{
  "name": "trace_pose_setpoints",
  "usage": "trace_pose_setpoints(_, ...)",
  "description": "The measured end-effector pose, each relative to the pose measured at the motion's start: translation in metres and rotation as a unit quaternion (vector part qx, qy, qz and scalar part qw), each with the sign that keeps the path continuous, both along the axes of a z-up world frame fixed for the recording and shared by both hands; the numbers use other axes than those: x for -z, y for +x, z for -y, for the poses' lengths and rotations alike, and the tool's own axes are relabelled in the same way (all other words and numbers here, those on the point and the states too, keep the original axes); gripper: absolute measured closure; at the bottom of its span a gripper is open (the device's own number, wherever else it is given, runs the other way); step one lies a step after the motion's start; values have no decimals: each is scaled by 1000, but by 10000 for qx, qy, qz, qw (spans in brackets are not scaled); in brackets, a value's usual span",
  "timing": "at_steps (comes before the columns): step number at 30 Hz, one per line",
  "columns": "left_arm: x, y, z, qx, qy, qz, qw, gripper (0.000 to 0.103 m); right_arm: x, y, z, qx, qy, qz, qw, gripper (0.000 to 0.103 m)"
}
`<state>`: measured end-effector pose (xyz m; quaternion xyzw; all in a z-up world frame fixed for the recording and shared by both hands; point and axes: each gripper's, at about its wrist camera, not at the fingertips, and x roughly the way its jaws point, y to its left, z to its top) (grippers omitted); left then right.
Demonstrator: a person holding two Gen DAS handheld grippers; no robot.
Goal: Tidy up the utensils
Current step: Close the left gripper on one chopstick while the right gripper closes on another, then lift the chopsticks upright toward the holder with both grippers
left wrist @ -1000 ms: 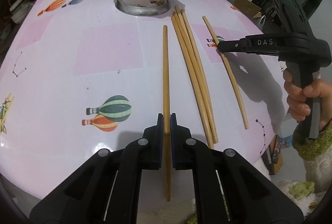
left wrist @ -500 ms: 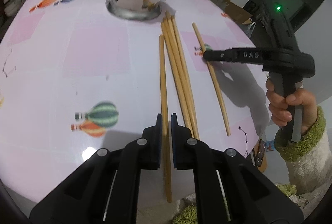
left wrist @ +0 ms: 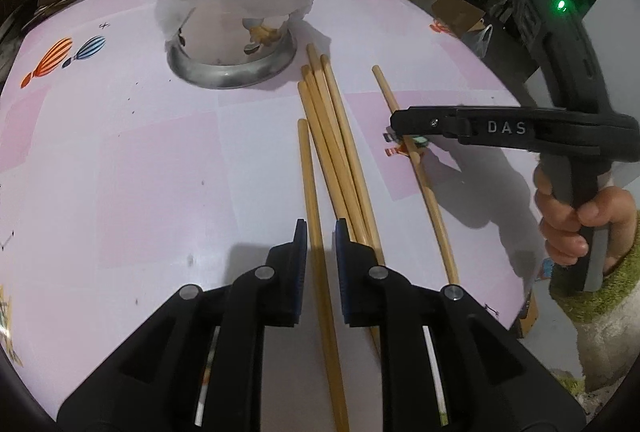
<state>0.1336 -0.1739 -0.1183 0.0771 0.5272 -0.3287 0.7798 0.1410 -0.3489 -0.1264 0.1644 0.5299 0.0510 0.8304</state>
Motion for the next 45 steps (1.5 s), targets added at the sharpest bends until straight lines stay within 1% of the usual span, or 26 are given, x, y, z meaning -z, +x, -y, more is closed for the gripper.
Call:
trace_pose_setpoints(3,4,3,4,33,62,9,10000,90,0,6,-1,-32,-59,29,10000,80)
trace_pose_setpoints(4,6,3,6,30,137,54,9999,90,-1,7,-1,-40,-86,42,9999,80)
trace_pose_setpoints(8,8,5,6,-29,215,233,9995,90,-1,10,-3,-69,-152,93,9998,81)
trace_pose_setpoints(10,7,7,3,-135,297,344,9989,90,-1,10,-3,-89,-166,97,9998,81)
trace_pose_setpoints(14,7,14,-5,-355,220,250,9988,90,-1,10,0,-105,-174,79,9998,81)
trace_pose_setpoints(18,5,21,-6,-397,160,171,9989,90,0,14,-1,-169,-154,62,9997,81)
trace_pose_setpoints(26,2,37,6,-350,336,337,9983,90,0,29,-5,-147,-323,64,9993,81)
trace_pose_setpoints(32,1,42,14,-325,476,478,9972,91,0,36,-8,-110,-473,107,9988,81)
trace_pose_setpoints(34,0,42,15,-328,502,510,9969,93,0,37,-10,-103,-557,116,9983,83)
trace_pose_setpoints(35,0,42,14,-344,523,534,9966,95,0,38,-11,-100,-632,120,9979,85)
trace_pose_setpoints(39,1,44,18,-357,497,539,9967,96,0,37,-13,-83,-769,128,9969,90)
trace_pose_setpoints(40,2,45,19,-364,490,547,9966,96,-1,36,-14,-85,-780,137,9968,90)
trace_pose_setpoints(42,3,44,19,-373,479,574,9965,96,0,35,-14,-91,-779,155,9968,92)
trace_pose_setpoints(45,4,46,18,-400,388,510,9971,97,-1,33,-11,-38,-572,172,9982,96)
